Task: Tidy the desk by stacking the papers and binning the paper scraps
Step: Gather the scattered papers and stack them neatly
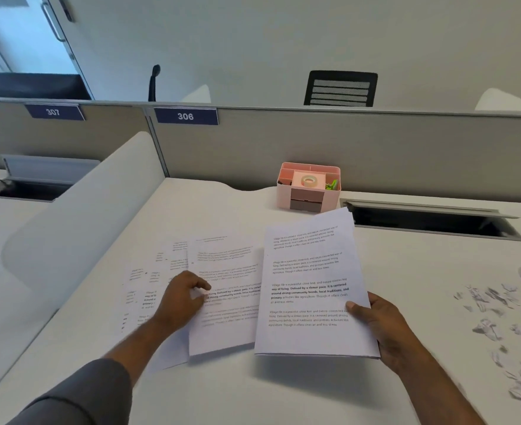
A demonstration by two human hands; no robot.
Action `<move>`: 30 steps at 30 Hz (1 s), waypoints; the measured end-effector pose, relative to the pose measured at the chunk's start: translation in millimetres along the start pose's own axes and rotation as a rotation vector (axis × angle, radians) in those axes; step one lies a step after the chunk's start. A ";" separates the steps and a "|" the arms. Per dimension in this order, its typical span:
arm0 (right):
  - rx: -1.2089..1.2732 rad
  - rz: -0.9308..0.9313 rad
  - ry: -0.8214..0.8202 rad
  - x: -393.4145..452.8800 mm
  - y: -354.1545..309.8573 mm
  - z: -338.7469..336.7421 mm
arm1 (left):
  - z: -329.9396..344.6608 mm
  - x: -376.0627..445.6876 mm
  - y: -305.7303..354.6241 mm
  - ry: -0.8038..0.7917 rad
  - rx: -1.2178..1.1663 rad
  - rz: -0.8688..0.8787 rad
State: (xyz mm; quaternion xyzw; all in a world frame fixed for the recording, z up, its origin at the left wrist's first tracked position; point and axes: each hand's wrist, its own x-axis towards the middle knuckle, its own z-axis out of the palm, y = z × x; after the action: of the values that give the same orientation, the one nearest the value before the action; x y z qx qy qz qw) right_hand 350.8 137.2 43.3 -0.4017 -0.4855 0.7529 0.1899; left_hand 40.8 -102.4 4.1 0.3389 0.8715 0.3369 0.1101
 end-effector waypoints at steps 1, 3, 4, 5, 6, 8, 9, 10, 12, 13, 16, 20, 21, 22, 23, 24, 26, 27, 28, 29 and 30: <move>-0.004 0.000 -0.006 1.1 -0.3 4.6 | -1.3 1.7 -6.5 0.029 0.043 0.032; -0.012 0.001 -0.013 3.0 0.2 12.3 | -3.5 7.6 -17.1 0.080 0.143 -0.037; -0.013 0.003 -0.012 4.1 0.8 15.5 | -4.3 10.5 -20.3 0.084 0.217 -0.155; -0.014 0.004 -0.010 5.1 1.8 18.3 | -4.9 12.8 -23.9 0.072 0.290 -0.310; -0.015 0.006 -0.009 6.0 2.9 20.9 | -5.9 15.1 -26.6 0.043 0.351 -0.460; -0.019 0.009 -0.007 7.6 5.0 25.3 | -7.0 17.6 -29.4 -0.021 0.386 -0.649; -0.022 0.008 -0.007 8.5 5.8 26.6 | -5.6 18.0 -30.7 -0.046 0.387 -0.685; -0.023 0.008 -0.007 8.6 6.2 27.0 | -2.9 17.7 -30.6 -0.073 0.402 -0.685; -0.026 0.008 -0.001 9.8 6.9 27.8 | 3.5 18.2 -29.8 -0.125 0.464 -0.636; -0.025 0.008 0.005 10.4 7.2 27.9 | 6.2 19.2 -28.1 -0.145 0.487 -0.598; -0.025 0.009 0.020 10.7 7.7 26.1 | 14.2 21.1 -17.5 -0.197 0.536 -0.469; -0.019 0.008 0.054 7.7 5.7 19.4 | 28.1 18.6 -0.8 -0.207 0.521 -0.362; -0.019 0.005 0.061 6.3 5.4 17.1 | 31.9 17.4 3.4 -0.203 0.509 -0.342; -0.017 0.003 0.069 4.7 5.1 14.5 | 35.7 16.1 7.7 -0.200 0.502 -0.321; -0.016 0.001 0.078 3.2 5.2 12.1 | 39.6 14.8 12.0 -0.200 0.503 -0.305; -0.014 0.000 0.089 1.5 5.5 9.8 | 43.7 13.7 16.4 -0.203 0.506 -0.300; -0.011 0.000 0.103 -2.6 6.2 6.4 | 50.4 10.7 24.5 -0.207 0.494 -0.344; -0.011 0.000 0.109 -5.0 6.4 4.8 | 53.2 9.1 27.8 -0.207 0.484 -0.383; -0.011 -0.001 0.114 -7.1 6.8 3.1 | 55.2 7.6 29.8 -0.199 0.480 -0.420; -0.012 -0.002 0.118 -9.0 7.0 1.5 | 56.1 6.1 30.8 -0.178 0.475 -0.457; -0.013 -0.003 0.122 -10.9 7.1 0.0 | 55.6 4.8 30.7 -0.142 0.460 -0.498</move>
State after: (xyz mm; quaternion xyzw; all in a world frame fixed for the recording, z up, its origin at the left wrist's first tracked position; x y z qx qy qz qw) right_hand 358.2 126.6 41.7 -0.4472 -0.4787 0.7236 0.2176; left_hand 76.5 -54.0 -17.1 0.1546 0.9707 0.0701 0.1701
